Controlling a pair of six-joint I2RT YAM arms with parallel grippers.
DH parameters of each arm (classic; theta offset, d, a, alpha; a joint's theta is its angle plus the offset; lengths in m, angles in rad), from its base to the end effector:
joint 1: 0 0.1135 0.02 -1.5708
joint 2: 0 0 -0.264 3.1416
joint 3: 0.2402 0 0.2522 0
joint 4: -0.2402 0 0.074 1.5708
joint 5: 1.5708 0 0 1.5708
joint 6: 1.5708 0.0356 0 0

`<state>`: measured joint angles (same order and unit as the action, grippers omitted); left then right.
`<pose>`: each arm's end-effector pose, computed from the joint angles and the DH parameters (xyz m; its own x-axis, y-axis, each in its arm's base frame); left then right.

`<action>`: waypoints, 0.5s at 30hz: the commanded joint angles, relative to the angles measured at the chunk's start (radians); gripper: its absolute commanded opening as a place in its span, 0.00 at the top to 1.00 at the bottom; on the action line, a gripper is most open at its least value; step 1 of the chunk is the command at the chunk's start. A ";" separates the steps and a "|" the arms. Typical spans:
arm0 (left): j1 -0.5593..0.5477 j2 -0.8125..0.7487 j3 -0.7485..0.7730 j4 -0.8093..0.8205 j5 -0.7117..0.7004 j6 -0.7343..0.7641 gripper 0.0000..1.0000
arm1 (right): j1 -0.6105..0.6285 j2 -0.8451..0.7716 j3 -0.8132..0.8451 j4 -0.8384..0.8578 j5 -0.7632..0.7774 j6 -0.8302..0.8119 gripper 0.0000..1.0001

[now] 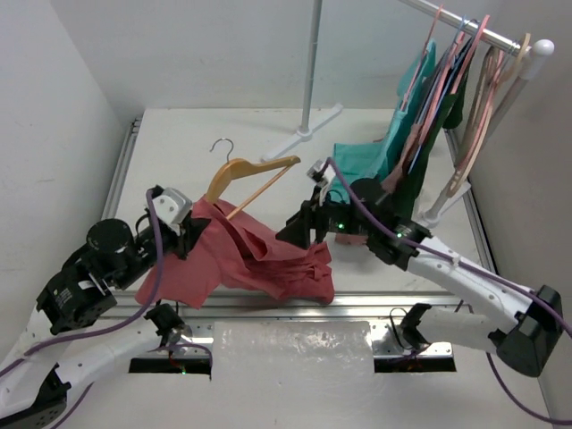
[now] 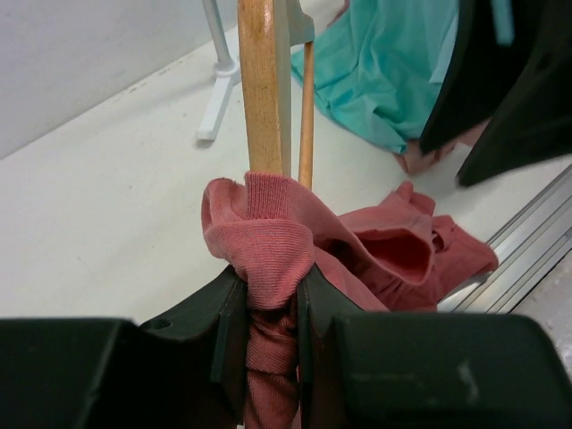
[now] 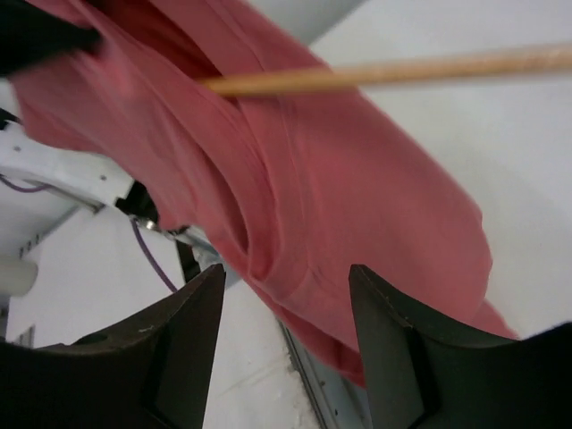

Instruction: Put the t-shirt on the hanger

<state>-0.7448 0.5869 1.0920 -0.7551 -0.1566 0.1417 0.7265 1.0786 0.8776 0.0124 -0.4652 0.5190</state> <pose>0.0709 -0.0578 0.4037 -0.1012 0.2830 -0.9538 0.5785 0.7967 0.1750 0.1772 0.1788 0.3362 -0.5795 0.0781 -0.8112 -0.7320 0.3877 0.5603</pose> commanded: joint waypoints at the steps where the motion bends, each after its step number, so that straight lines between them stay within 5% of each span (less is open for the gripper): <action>1: 0.002 0.001 0.037 0.089 0.019 -0.030 1.00 | 0.083 0.030 -0.005 0.018 0.207 -0.005 0.42; 15: 0.004 0.033 0.019 0.157 0.037 -0.022 1.00 | 0.188 0.195 -0.011 0.092 0.261 0.035 0.45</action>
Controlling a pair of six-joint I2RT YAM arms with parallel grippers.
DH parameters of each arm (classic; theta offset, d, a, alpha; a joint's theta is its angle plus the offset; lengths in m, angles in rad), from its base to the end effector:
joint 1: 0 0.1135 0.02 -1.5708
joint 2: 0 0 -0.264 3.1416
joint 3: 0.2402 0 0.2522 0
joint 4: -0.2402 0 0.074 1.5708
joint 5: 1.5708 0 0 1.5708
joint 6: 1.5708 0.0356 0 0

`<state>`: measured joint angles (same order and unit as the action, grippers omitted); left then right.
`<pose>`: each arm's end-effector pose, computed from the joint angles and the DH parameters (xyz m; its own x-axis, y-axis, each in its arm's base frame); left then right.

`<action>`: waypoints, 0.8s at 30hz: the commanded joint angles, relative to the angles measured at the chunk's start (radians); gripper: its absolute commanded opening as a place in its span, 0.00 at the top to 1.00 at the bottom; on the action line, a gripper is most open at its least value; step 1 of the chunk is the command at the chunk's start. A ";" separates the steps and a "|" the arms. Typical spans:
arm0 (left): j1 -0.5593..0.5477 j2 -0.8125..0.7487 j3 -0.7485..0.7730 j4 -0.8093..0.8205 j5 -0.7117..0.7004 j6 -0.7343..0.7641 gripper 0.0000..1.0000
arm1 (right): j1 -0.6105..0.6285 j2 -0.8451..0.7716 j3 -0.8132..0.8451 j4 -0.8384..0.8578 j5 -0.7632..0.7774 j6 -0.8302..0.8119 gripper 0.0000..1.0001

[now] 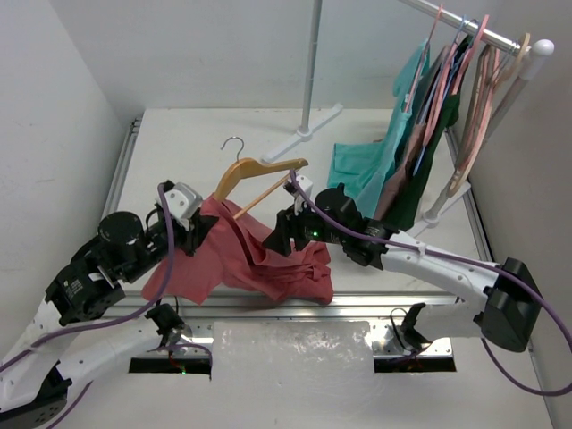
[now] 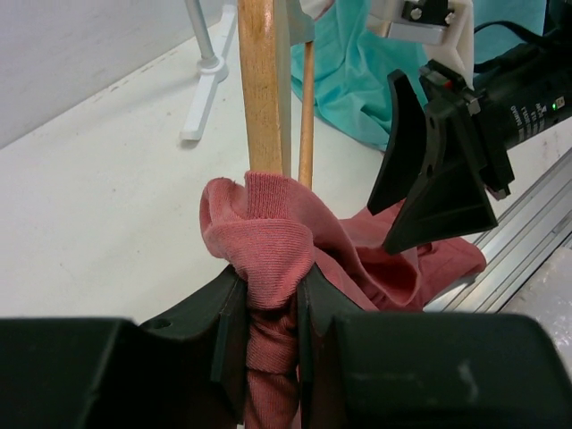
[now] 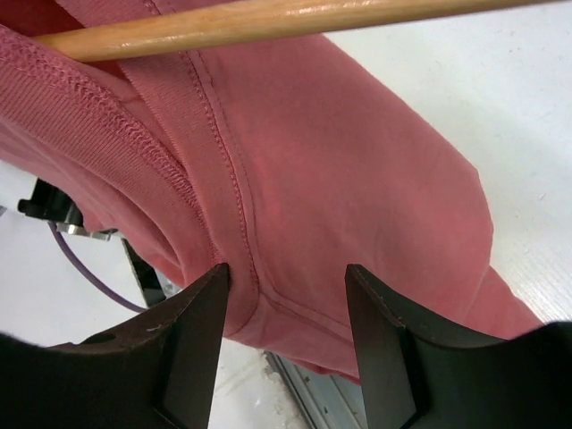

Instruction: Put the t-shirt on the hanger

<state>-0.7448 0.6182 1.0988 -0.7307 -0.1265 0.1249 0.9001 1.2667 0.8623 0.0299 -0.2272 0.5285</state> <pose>0.0767 -0.0646 0.4059 -0.1080 0.2676 -0.9574 0.6007 0.7850 0.1517 0.1745 0.2329 0.2844 -0.6469 -0.0249 -0.7622 -0.6570 0.5256 0.5405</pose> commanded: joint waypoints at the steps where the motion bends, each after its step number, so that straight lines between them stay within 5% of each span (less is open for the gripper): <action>1: 0.004 0.009 0.012 0.134 0.002 -0.005 1.00 | 0.016 0.019 0.000 0.088 0.016 0.031 0.45; 5: 0.002 0.023 0.010 0.142 -0.008 0.001 1.00 | 0.033 0.039 -0.023 0.105 0.031 0.050 0.61; 8: 0.004 0.025 0.001 0.145 -0.013 0.001 1.00 | 0.033 0.025 -0.042 0.134 0.009 0.074 0.54; 15: 0.004 0.052 -0.017 0.152 -0.025 -0.004 1.00 | 0.071 -0.015 -0.051 0.154 -0.041 0.100 0.52; 24: 0.004 0.057 -0.019 0.189 0.010 -0.014 1.00 | 0.079 0.028 -0.075 0.130 0.086 0.076 0.59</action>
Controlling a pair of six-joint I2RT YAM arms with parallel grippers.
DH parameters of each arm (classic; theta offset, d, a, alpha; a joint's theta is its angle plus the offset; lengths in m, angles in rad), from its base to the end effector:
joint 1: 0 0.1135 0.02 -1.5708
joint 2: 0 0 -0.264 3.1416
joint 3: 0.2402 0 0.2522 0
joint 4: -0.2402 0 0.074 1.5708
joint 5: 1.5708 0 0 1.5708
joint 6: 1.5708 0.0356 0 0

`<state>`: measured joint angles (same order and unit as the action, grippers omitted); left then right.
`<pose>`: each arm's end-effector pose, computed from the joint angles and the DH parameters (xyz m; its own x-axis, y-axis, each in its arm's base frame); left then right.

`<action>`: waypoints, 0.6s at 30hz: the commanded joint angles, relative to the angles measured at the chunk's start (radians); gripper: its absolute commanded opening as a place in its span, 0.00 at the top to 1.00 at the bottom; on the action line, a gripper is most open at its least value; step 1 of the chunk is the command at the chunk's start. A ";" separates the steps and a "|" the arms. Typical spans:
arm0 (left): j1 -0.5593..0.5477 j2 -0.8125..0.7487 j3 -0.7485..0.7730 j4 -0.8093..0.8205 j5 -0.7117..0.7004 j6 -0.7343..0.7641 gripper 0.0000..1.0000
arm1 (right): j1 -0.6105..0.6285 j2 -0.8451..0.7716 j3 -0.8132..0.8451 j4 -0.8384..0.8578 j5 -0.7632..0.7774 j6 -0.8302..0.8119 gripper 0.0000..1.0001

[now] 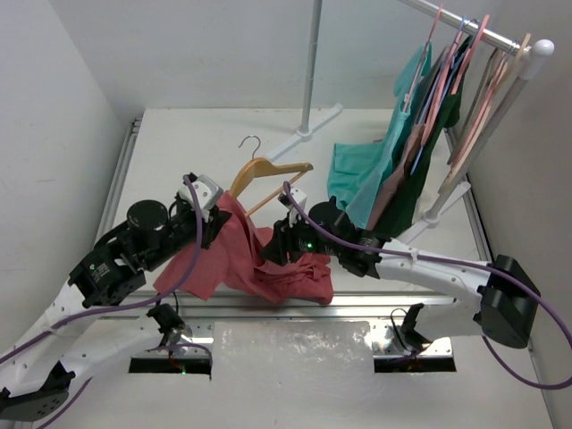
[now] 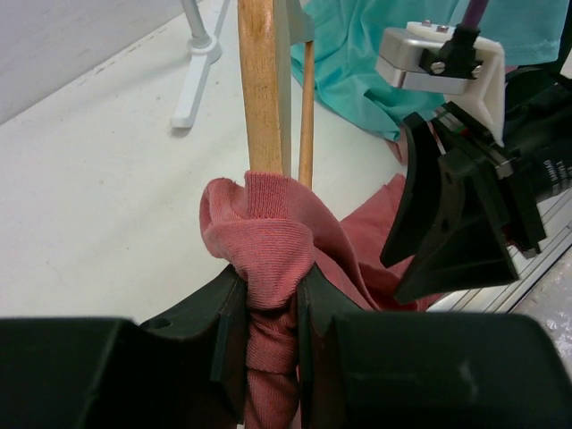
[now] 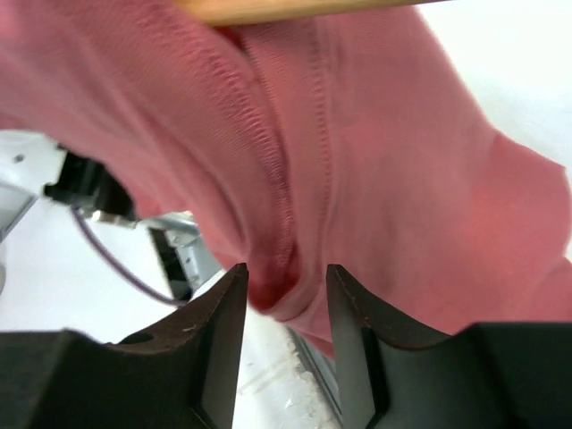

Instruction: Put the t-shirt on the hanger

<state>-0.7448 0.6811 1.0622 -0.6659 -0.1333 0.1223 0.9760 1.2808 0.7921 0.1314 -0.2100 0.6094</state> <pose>0.0950 -0.0812 0.3958 -0.1345 0.2885 -0.9480 0.5989 0.7858 0.1542 0.1569 0.2451 0.2664 -0.6870 -0.0164 -0.7265 -0.6418 0.4826 0.5960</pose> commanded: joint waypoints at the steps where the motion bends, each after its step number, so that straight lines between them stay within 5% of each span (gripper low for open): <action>1: 0.004 -0.009 0.019 0.126 0.021 -0.012 1.00 | 0.003 0.020 -0.007 0.013 0.107 -0.010 0.60; 7: 0.004 -0.017 0.033 0.117 0.008 -0.013 1.00 | 0.003 0.043 -0.004 0.019 0.083 0.001 0.61; 12: 0.004 -0.018 0.030 0.123 0.001 -0.023 1.00 | 0.004 0.065 -0.034 0.060 0.041 0.029 0.81; 14: 0.002 -0.018 0.022 0.130 -0.002 -0.024 1.00 | 0.004 0.052 -0.045 0.074 0.049 0.041 0.98; 18: 0.004 -0.021 0.005 0.132 -0.011 -0.032 1.00 | -0.006 -0.018 -0.077 0.039 0.164 0.026 1.00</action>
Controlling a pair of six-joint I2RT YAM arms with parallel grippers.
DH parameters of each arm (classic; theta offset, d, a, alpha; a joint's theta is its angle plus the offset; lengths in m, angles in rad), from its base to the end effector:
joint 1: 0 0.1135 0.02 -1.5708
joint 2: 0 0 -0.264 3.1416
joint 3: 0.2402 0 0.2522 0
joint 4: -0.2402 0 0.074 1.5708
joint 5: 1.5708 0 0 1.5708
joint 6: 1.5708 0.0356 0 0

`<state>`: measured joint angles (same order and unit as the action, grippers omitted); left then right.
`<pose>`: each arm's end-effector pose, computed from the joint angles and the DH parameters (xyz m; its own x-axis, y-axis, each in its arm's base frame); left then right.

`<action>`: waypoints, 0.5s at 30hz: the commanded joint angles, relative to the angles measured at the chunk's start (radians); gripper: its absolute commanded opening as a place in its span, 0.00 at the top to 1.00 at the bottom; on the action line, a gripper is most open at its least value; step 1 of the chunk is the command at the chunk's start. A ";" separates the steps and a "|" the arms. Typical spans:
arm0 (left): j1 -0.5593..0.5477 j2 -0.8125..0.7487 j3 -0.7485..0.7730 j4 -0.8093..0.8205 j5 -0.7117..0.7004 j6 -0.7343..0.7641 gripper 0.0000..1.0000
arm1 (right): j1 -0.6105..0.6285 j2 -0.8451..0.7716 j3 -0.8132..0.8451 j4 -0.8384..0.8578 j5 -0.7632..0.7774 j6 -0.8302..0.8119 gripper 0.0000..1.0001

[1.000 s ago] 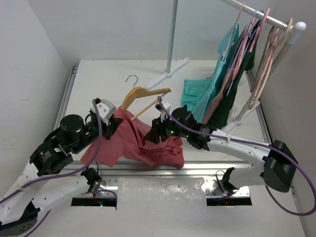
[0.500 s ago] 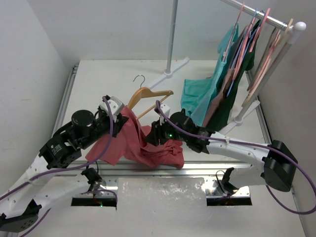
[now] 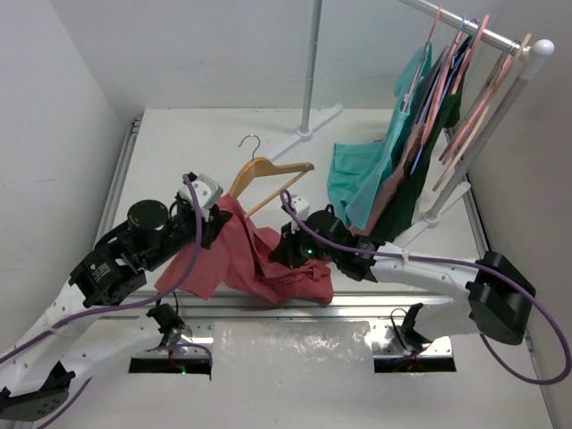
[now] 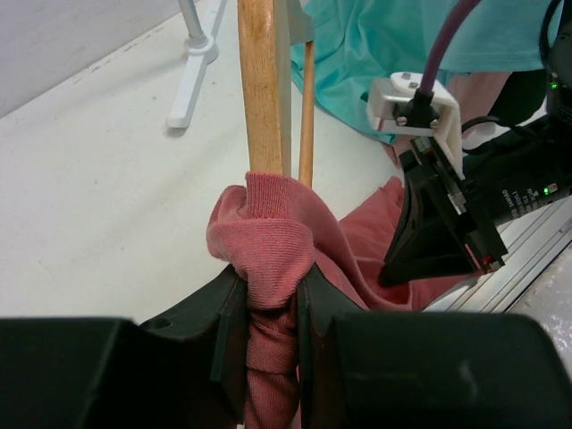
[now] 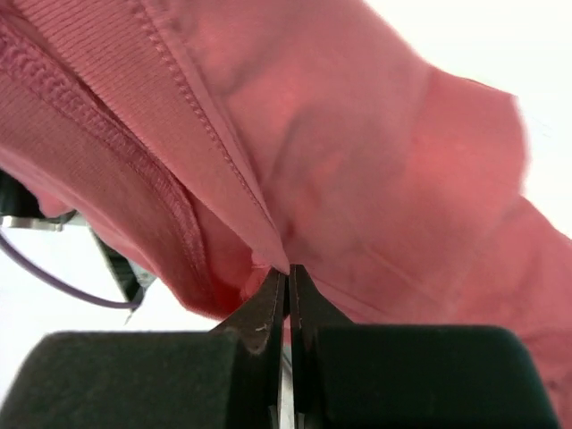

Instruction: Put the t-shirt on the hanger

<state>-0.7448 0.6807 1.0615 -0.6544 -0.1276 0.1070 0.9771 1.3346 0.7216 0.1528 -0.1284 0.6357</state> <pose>0.0951 -0.0815 0.3969 -0.1353 0.2689 -0.9536 0.6001 0.7881 0.1370 0.1590 0.2438 0.2298 -0.7261 -0.0232 -0.6872 -0.5656 0.5885 0.5777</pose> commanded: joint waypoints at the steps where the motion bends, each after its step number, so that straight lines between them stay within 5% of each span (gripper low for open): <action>1: 0.004 -0.024 0.003 0.118 -0.018 -0.018 1.00 | -0.033 -0.089 -0.010 0.001 0.105 -0.004 1.00; 7: 0.002 -0.105 -0.037 0.111 0.017 -0.030 1.00 | -0.292 -0.193 -0.060 -0.005 0.063 0.007 1.00; 15: 0.004 -0.250 -0.152 0.232 0.197 -0.058 1.00 | -0.478 -0.134 0.010 -0.006 -0.045 -0.048 1.00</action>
<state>-0.7448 0.4877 0.9218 -0.6003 -0.0124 0.0681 0.5705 1.1862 0.6998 0.1322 -0.1516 0.6163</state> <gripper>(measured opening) 0.178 0.002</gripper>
